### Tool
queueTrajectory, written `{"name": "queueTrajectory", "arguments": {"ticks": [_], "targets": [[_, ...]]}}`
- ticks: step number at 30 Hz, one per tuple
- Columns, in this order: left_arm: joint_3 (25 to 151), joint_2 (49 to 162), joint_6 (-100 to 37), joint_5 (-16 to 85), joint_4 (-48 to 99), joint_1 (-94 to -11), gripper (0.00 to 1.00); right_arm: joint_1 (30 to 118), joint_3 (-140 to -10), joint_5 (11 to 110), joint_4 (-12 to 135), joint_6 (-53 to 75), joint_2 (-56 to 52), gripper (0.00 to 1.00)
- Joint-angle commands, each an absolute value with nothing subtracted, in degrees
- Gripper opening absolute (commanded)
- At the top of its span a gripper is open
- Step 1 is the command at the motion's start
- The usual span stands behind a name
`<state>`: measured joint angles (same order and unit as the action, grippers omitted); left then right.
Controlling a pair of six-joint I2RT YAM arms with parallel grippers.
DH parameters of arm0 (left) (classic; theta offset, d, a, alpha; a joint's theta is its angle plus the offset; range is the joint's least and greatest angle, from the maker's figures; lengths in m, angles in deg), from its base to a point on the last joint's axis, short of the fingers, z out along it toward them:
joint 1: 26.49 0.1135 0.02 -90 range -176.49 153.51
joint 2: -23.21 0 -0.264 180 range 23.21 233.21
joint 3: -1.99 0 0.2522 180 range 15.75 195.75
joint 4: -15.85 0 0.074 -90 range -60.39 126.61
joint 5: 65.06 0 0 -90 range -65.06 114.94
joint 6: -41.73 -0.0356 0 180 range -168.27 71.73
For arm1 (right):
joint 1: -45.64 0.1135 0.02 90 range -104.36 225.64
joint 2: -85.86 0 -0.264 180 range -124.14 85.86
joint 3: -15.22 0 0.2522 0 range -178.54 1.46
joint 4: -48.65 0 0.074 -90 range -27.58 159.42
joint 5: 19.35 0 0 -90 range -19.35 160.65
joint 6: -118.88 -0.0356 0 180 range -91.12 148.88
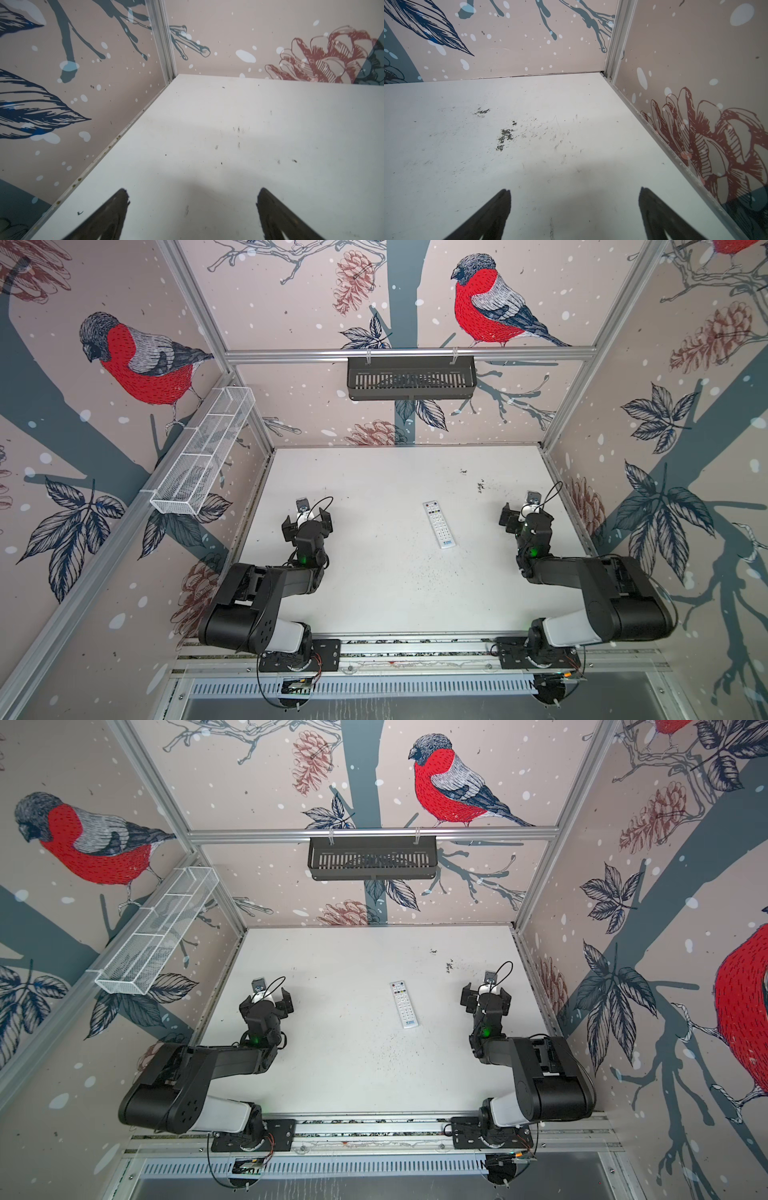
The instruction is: Load the batteries into the remote control
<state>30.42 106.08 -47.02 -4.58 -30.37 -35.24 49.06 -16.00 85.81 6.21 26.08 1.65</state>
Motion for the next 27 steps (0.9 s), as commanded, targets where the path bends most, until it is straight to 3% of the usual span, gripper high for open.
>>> {"name": "queueTrajectory", "arguments": {"ticks": [1,3,6,9,27], "targets": [[27.5,109.5,-48.0,0.0,-46.3,-33.3,0.96,48.8,-14.8,82.7,-0.4,25.7,1.5,0.98],[26.3,114.4,-48.6,2.8,-54.5,-32.2,0.96,47.9,-13.6,81.5,-3.3,25.1,0.5,0.98],[29.6,111.3,-46.2,2.8,-42.3,-31.6,0.96,47.1,-13.6,80.8,-3.1,24.5,0.3,0.99],[28.1,113.4,-47.4,2.8,-49.1,-31.4,0.97,47.2,-13.4,81.0,-3.3,24.5,0.4,1.00],[28.2,113.0,-47.2,2.6,-48.3,-31.5,0.98,47.2,-13.2,80.5,-3.6,24.7,0.3,1.00]]}}
